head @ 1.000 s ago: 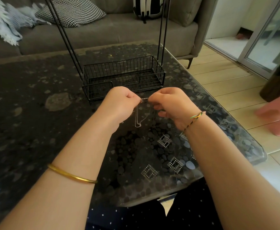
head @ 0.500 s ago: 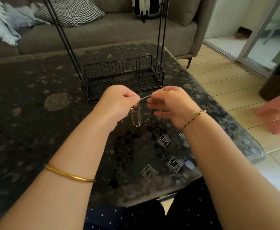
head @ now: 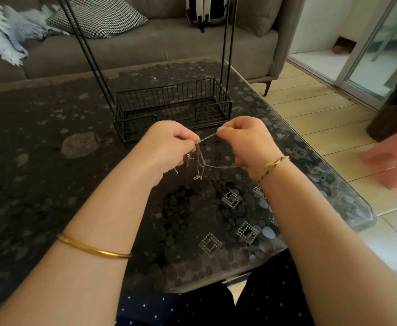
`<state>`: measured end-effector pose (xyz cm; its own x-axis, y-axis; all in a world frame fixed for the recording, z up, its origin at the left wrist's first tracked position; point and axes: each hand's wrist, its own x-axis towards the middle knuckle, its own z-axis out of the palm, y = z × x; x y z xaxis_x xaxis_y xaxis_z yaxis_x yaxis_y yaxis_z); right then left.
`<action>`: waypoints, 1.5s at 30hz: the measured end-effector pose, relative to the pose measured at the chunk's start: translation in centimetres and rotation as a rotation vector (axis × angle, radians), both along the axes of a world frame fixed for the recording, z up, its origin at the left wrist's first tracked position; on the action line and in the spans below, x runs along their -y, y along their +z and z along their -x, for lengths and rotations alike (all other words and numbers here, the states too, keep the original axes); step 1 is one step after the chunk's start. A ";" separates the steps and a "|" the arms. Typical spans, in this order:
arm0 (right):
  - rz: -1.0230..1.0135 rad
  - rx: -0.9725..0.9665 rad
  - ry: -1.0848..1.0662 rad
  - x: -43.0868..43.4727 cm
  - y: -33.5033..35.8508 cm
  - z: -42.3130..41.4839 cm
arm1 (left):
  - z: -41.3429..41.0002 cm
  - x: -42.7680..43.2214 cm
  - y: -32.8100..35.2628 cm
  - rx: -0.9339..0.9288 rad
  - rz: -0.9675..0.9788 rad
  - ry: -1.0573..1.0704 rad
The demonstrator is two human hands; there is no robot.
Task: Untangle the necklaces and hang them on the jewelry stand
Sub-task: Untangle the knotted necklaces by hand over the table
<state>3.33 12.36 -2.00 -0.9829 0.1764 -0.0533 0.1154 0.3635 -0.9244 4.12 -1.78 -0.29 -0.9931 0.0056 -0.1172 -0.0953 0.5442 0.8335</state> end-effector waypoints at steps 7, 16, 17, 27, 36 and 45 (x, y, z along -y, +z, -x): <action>-0.312 -0.093 0.102 -0.5 0.0 -0.1 | -0.1 0.1 -0.1 -0.029 0.088 0.024; -0.356 -0.057 0.102 0.4 -0.1 0.0 | -0.2 0.0 0.2 -0.044 0.062 0.015; -0.343 -0.053 0.114 0.6 0.0 -0.1 | -0.2 0.0 0.2 -0.044 0.053 0.017; -0.219 -0.084 0.225 1.2 0.0 -0.2 | 0.0 0.2 0.3 -0.105 0.007 0.013; -0.028 -0.058 0.205 0.6 0.6 -0.6 | -0.1 0.0 0.2 -0.114 0.102 -0.031; 0.109 0.068 0.120 0.3 0.7 -0.4 | -0.3 -0.5 0.3 -0.203 0.375 -0.072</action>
<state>3.74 12.03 -1.33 -0.9900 0.0474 -0.1330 0.1409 0.2769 -0.9505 4.46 -1.30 -0.01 -0.9949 0.0697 0.0734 0.0993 0.8126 0.5743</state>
